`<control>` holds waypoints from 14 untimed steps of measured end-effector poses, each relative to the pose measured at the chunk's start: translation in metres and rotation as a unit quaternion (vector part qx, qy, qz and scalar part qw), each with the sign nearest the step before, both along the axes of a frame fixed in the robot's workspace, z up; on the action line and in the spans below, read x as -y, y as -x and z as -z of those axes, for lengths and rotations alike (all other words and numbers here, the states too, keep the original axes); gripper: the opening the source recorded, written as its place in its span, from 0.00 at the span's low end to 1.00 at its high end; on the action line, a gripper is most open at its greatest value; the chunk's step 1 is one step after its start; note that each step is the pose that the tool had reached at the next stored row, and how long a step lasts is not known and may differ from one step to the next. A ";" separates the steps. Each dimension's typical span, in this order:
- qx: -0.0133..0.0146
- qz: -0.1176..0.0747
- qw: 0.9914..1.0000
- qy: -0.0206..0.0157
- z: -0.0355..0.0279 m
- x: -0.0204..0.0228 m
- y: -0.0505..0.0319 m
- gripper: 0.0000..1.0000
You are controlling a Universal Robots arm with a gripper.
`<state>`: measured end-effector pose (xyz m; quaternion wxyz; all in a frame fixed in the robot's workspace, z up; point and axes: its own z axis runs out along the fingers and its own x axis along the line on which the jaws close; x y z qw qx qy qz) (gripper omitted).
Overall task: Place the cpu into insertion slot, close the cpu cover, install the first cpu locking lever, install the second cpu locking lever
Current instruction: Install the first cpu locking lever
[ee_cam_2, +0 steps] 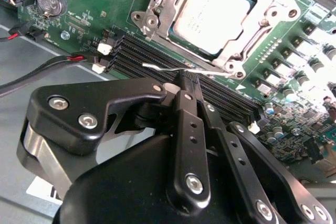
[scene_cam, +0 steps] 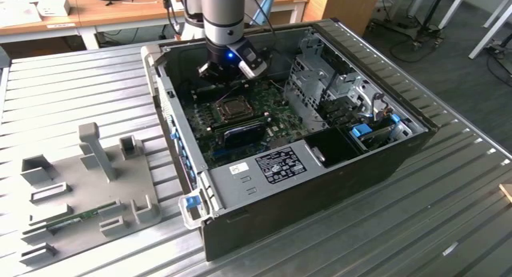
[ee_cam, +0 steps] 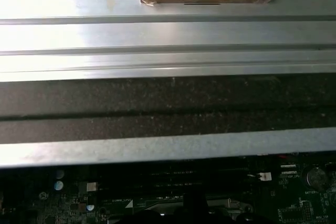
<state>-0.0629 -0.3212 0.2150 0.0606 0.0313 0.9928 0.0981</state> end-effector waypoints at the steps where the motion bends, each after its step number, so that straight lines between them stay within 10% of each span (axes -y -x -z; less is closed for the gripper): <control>1: 0.000 0.000 1.000 0.000 0.0003 0.0000 -0.0002 0.10; 14: 0.000 0.000 1.000 0.000 0.0072 0.0000 -0.0021 0.10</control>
